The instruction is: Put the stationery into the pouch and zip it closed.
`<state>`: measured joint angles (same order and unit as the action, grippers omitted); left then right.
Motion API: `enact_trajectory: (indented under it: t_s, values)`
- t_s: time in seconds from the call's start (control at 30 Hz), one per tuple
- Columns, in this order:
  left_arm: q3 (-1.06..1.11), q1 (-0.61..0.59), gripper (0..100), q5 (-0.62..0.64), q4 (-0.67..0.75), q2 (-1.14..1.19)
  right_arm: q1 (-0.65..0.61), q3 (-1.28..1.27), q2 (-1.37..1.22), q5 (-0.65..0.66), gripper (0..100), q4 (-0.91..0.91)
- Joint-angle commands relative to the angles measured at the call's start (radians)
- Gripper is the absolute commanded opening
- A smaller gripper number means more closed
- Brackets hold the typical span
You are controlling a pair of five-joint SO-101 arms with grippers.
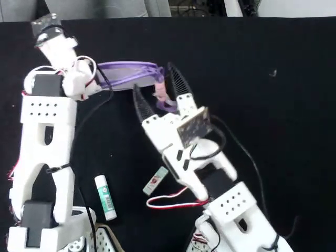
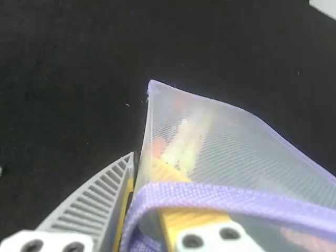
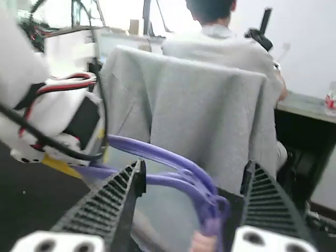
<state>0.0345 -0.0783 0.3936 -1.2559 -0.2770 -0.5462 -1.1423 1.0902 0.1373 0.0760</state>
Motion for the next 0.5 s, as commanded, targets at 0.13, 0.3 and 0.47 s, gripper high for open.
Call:
enact_trajectory:
  t_s: [0.13,0.3,0.47]
  values:
    - [0.036,-0.12,3,0.003,0.101,-0.018,0.017,0.384,0.024,0.101,27.3,0.592]
    - [0.076,-0.17,3,0.002,0.16,-0.018,-0.084,0.398,0.022,0.443,27.3,0.884]
    - [0.065,-0.234,3,-0.043,0.169,-0.018,-0.112,0.337,0.022,0.623,27.3,1.053]
